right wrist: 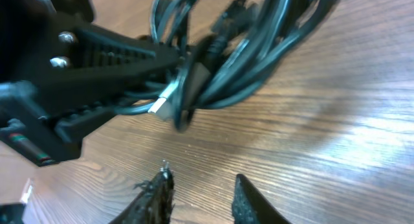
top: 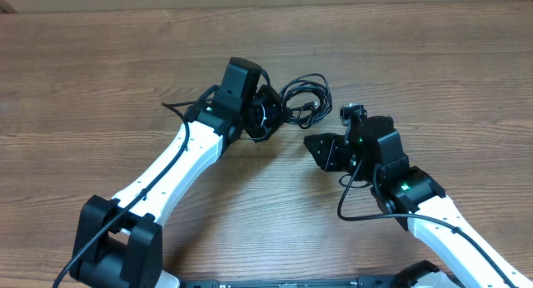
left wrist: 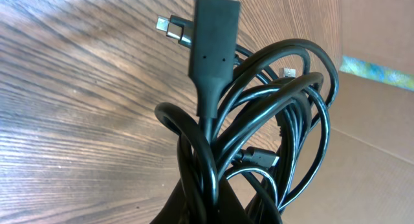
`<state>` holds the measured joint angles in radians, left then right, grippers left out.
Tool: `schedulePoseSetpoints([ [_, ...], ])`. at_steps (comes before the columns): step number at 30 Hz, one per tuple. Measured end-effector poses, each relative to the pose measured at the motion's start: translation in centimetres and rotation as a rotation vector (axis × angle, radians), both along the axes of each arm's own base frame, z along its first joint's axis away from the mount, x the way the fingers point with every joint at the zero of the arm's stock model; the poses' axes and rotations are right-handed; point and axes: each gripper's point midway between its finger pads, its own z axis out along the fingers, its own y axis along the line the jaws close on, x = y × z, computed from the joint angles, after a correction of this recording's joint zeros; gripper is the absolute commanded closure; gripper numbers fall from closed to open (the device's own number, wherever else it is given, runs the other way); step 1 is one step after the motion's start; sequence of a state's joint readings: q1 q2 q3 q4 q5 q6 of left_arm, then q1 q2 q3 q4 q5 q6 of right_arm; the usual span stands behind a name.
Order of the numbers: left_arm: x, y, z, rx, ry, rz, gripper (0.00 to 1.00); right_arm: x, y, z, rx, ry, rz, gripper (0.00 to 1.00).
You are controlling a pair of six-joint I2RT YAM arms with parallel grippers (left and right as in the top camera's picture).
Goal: Untangle cables
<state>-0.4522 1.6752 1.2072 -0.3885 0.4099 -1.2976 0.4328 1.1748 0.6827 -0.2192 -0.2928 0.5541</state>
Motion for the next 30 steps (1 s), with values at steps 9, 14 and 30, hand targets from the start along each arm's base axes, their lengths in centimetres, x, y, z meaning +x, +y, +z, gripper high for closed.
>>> schedulePoseSetpoints([
  [9, 0.4, 0.5, -0.2, 0.047, -0.045, -0.009, 0.96, 0.9, 0.7, 1.7, 0.059, -0.060, 0.002, 0.46],
  [14, 0.5, 0.5, -0.2, 0.059, -0.063, -0.026, 0.96, 1.4, 0.8, 2.4, 0.068, -0.094, -0.005, 0.44],
  [30, -0.1, -1.6, 0.6, 0.041, -0.130, -0.108, 0.96, 2.3, -0.3, 2.2, 0.024, -0.117, -0.074, 0.59],
])
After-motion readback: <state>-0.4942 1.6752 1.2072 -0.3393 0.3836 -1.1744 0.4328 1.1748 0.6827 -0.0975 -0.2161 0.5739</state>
